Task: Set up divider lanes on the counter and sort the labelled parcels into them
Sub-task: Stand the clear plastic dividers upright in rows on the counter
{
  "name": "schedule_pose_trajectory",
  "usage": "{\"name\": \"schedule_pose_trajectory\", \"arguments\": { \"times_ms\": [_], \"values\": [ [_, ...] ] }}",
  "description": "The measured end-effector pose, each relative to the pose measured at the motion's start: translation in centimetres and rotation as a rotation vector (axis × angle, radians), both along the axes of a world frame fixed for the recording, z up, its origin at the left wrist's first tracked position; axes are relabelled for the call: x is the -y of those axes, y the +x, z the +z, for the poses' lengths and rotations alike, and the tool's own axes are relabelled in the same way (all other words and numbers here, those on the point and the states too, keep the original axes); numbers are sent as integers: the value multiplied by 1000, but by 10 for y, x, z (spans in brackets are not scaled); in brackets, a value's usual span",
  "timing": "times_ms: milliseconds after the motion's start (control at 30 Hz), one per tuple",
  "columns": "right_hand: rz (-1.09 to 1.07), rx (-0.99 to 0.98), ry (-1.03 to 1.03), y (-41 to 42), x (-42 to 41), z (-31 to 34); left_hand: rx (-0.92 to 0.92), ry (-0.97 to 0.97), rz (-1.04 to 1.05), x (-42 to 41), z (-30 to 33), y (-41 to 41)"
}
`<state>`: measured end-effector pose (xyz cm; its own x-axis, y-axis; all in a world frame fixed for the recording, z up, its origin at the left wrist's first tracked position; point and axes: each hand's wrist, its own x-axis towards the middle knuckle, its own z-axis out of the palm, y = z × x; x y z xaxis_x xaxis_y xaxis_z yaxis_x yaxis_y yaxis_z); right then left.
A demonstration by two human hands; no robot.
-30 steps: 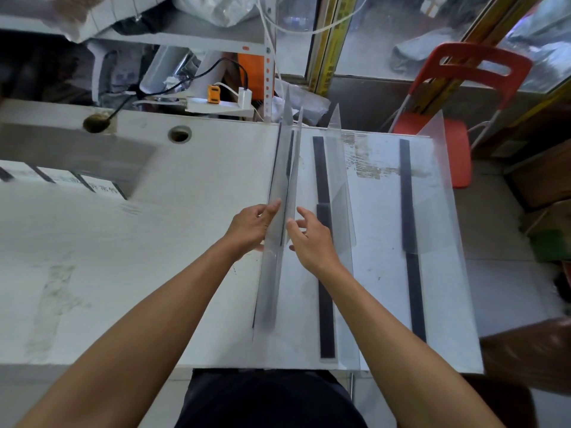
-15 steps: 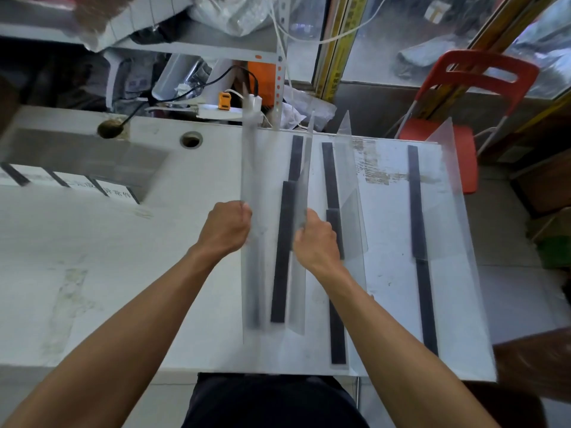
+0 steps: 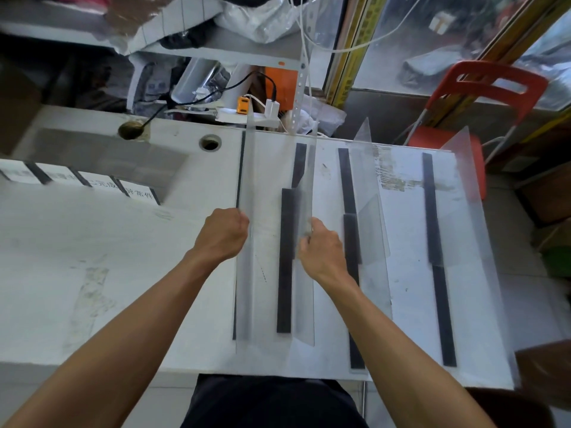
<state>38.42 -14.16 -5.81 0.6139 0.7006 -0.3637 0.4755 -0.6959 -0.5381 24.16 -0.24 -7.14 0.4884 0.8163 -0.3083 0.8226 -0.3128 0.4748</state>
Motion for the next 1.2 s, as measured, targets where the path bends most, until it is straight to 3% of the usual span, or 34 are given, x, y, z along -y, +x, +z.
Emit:
{"name": "schedule_pose_trajectory", "arguments": {
  "times_ms": [367,500,1033,1200],
  "values": [
    [-80,64,-54,-6,-21,0,-93,-2,-51,-8,7,-20],
    [-62,82,-153,-2,-28,1,-73,-13,-59,-8,8,-21],
    [-21,141,-188,16,-23,1,-27,-58,-36,-2,6,-14],
    [-185,520,38,62,-2,2,-87,-93,-18,-2,13,-9]
  ]
}}
